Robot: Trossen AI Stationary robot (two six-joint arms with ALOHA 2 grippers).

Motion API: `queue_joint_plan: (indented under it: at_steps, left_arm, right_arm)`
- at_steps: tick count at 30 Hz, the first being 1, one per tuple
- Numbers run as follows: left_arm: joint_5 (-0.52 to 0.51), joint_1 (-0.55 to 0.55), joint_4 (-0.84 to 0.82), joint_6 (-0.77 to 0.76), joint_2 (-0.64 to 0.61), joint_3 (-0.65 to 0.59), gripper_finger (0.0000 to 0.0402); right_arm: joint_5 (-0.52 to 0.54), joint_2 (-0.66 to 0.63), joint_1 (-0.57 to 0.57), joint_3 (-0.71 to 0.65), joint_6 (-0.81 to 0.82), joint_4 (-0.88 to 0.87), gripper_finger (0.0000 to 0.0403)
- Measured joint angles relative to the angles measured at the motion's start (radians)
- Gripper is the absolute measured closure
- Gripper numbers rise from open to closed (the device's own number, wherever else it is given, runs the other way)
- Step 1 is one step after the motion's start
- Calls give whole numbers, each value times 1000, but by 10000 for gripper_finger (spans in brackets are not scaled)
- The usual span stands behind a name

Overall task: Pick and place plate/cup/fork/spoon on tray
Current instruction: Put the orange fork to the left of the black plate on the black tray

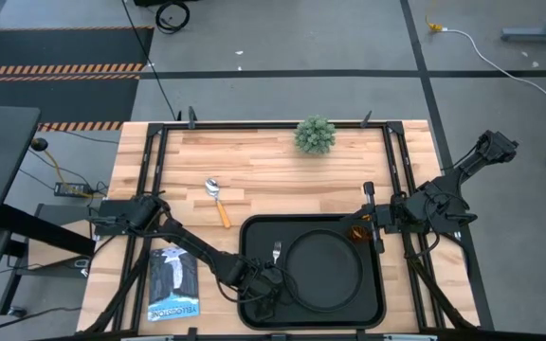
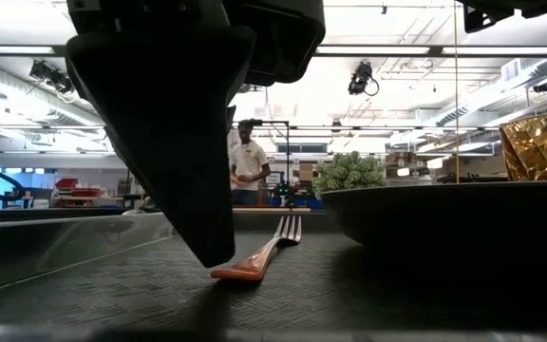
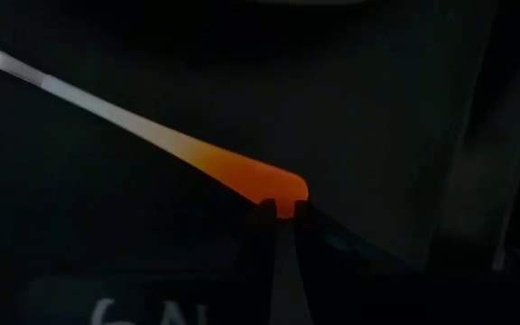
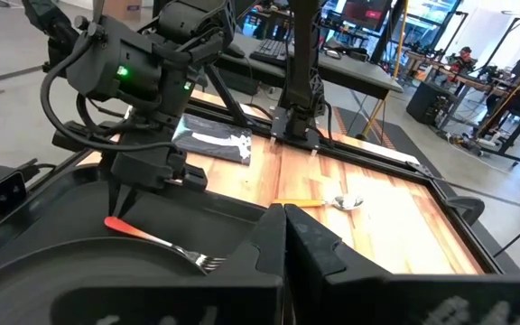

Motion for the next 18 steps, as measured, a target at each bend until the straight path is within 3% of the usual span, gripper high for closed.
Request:
queue_joint_plan:
  at_steps: [18]
  left_arm:
    - [0, -2, 12, -3, 21, 2, 352]
  right_arm:
    - [-2, 0, 0, 0, 0, 0, 396]
